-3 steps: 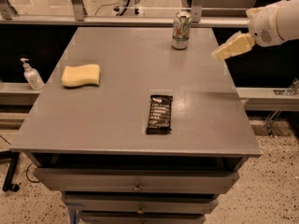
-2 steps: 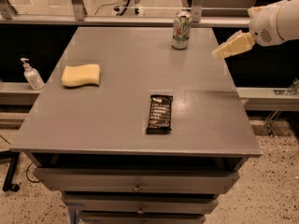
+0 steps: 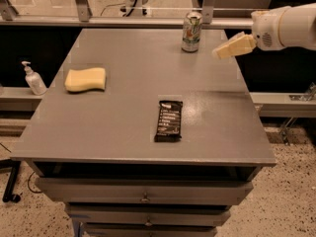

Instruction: Knock 7up can over

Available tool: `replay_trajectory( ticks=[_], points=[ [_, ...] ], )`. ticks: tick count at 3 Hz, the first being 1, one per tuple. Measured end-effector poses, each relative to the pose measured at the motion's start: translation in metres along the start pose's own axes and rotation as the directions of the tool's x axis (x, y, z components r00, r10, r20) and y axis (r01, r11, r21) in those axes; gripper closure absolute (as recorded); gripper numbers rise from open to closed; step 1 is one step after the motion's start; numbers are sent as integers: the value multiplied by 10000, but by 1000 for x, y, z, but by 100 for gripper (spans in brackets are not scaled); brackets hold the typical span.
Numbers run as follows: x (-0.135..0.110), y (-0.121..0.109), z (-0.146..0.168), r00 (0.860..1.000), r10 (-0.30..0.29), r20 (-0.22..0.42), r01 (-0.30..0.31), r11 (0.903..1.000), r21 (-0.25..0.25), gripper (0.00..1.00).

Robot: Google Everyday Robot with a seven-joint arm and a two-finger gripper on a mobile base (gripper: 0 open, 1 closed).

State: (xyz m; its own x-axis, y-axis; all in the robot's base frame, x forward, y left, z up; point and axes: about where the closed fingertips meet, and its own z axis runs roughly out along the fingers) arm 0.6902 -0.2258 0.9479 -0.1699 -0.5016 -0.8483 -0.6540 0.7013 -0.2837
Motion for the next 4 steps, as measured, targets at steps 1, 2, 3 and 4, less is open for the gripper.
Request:
replay_trajectory(
  ticks=[1, 2, 3, 4],
  points=[
    [-5, -7, 45, 9885, 1164, 965, -1152, 9932, -178, 0],
    [-8, -12, 85, 9703, 1783, 1634, -1740, 9839, -402, 0],
    [-10, -20, 122, 9589, 1911, 2097, -1830, 9814, -573, 0],
    [-13, -26, 152, 9544, 1802, 2378, -1666, 9831, -762, 0]
  ],
)
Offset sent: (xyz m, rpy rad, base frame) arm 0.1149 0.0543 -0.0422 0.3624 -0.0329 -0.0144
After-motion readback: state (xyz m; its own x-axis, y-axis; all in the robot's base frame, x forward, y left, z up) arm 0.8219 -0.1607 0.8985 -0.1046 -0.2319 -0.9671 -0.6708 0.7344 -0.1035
